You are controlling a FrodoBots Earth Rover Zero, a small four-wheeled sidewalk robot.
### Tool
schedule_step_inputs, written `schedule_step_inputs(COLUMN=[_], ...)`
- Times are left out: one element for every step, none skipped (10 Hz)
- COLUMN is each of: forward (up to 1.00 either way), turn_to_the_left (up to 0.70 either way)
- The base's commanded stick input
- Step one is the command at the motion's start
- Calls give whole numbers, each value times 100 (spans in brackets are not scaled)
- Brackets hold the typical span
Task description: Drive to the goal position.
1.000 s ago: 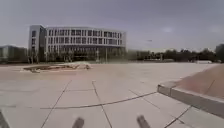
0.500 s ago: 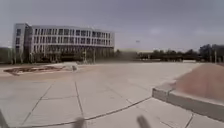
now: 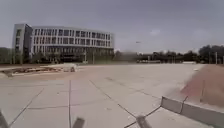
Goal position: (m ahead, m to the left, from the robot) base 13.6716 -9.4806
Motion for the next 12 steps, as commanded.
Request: schedule_step_inputs(forward=[70, 70, 70, 70, 70, 70, 70, 70, 70, 70, 70, 70], turn_to_the_left=[0, 0, 0, -19, -35, -35, -35, -35, -35, -35, -35, -35])
